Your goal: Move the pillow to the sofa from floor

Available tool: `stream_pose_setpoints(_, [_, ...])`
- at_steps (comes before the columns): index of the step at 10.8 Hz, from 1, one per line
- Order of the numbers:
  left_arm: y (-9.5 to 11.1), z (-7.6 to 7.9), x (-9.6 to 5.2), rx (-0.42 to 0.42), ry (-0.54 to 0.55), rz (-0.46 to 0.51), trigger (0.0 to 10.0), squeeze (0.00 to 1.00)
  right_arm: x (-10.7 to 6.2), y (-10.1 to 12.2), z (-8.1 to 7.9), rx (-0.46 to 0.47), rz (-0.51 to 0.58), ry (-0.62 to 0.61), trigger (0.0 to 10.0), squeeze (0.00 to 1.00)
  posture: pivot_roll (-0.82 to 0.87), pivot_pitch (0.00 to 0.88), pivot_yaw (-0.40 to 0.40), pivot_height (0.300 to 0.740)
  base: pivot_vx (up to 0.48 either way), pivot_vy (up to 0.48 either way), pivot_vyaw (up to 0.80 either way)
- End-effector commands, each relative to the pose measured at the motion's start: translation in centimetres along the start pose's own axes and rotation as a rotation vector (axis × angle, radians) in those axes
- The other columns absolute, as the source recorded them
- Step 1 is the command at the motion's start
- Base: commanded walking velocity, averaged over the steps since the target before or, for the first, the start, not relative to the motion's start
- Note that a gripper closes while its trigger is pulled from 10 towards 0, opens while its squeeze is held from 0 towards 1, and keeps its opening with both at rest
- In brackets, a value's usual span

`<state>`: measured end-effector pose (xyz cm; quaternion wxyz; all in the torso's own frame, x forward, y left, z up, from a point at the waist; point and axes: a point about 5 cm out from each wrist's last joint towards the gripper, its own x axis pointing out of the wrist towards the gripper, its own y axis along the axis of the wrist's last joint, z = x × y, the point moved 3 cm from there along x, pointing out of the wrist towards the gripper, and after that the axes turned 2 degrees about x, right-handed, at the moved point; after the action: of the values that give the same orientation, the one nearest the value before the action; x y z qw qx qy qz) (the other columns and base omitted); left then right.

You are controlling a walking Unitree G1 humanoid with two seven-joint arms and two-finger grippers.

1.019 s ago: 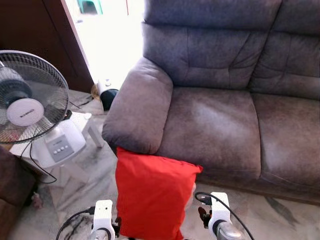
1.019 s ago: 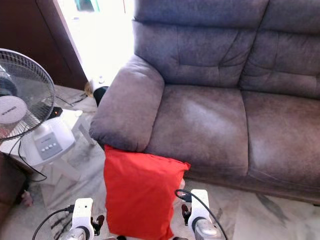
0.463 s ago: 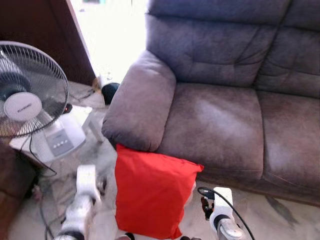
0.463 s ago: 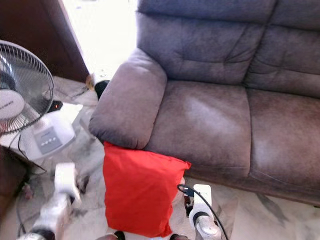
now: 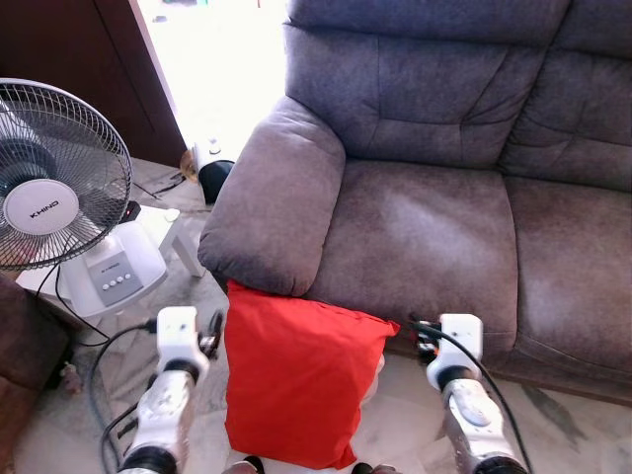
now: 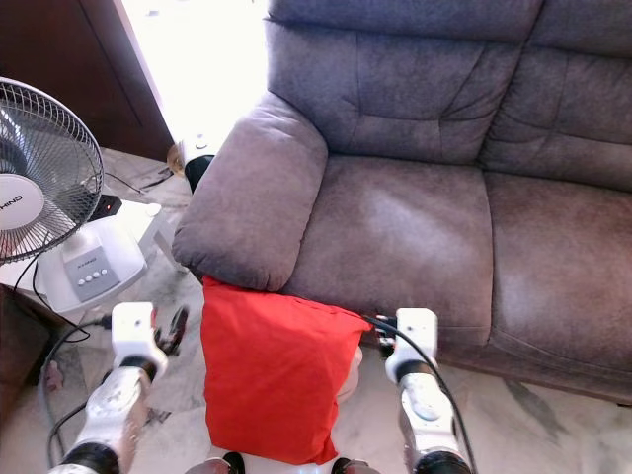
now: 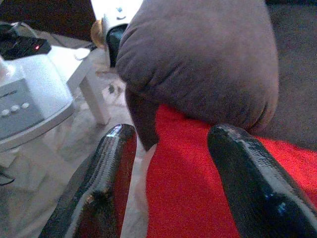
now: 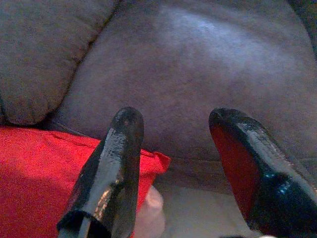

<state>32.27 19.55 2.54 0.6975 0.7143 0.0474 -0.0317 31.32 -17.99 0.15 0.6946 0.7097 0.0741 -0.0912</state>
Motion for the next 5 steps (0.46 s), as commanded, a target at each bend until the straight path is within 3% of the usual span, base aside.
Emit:
stream_pose_setpoints(1, [-0.4, -0.1, -0.4, 0.003, -0.001, -0.001, 10.0, 0.00, -0.1, -0.1, 0.0, 0.015, 0.000, -0.002, 10.0, 0.00, 0.11, 0.187, 0.015, 0.740, 0.000, 0.000, 0.00])
stream_pose_setpoints(5, [0.3, 0.6, -0.7, -0.006, -0.019, 0.053, 10.0, 0.00, -0.2, -0.5, -1.6, 0.045, -0.007, 0.025, 10.0, 0.00, 0.12, 0.165, 0.010, 0.740, 0.000, 0.000, 0.00])
